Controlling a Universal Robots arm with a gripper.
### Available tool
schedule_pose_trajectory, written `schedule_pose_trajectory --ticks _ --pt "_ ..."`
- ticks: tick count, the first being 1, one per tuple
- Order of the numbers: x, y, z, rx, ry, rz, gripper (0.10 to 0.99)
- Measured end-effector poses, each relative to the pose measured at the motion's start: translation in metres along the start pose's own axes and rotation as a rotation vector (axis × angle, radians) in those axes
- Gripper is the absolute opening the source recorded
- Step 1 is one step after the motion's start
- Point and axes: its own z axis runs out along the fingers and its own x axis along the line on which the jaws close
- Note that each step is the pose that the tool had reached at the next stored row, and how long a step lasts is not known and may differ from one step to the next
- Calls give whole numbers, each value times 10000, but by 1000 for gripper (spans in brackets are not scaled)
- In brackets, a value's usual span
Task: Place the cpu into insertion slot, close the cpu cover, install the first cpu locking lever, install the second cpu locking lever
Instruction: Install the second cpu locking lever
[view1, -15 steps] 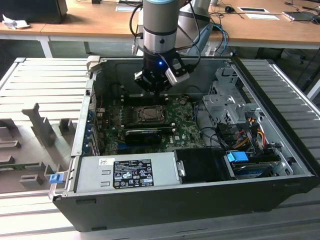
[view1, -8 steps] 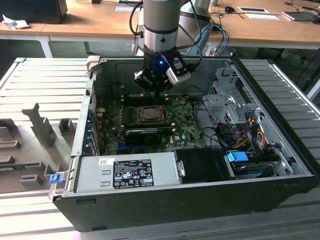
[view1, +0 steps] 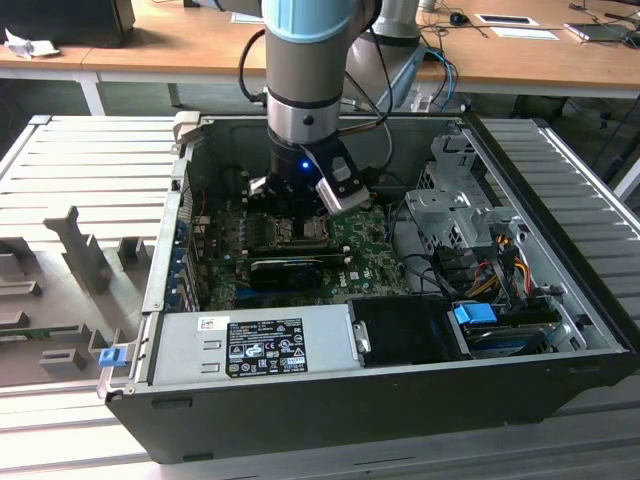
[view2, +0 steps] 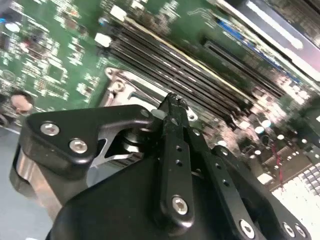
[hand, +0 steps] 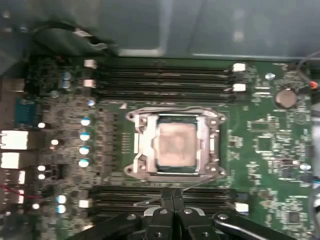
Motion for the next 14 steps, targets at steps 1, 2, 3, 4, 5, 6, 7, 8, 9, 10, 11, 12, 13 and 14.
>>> schedule_pose_trajectory --ticks 1,2,3,4,5,6,7,8,9,10,11,12,13,14 --pt "34 -1 16 -11 -1 0 106" --pt "49 -2 29 -13 0 -1 106" --pt "60 -4 51 -15 0 -4 106" --pt "66 -5 67 -17 1 -6 106" --pt "75 -7 89 -19 1 -10 106" --pt "81 -8 106 -21 1 -12 106" --pt "93 -10 136 -22 1 -19 106" --pt "101 -12 155 -23 2 -22 106" --pt "114 -13 178 -24 3 -31 106" --pt "138 -16 212 -27 6 -56 106" --pt "152 -17 228 -34 7 -71 106" --pt "172 -21 241 -126 7 -85 106" --pt "181 -37 242 -305 0 -87 106" --pt "188 -56 243 -421 -4 -84 106"
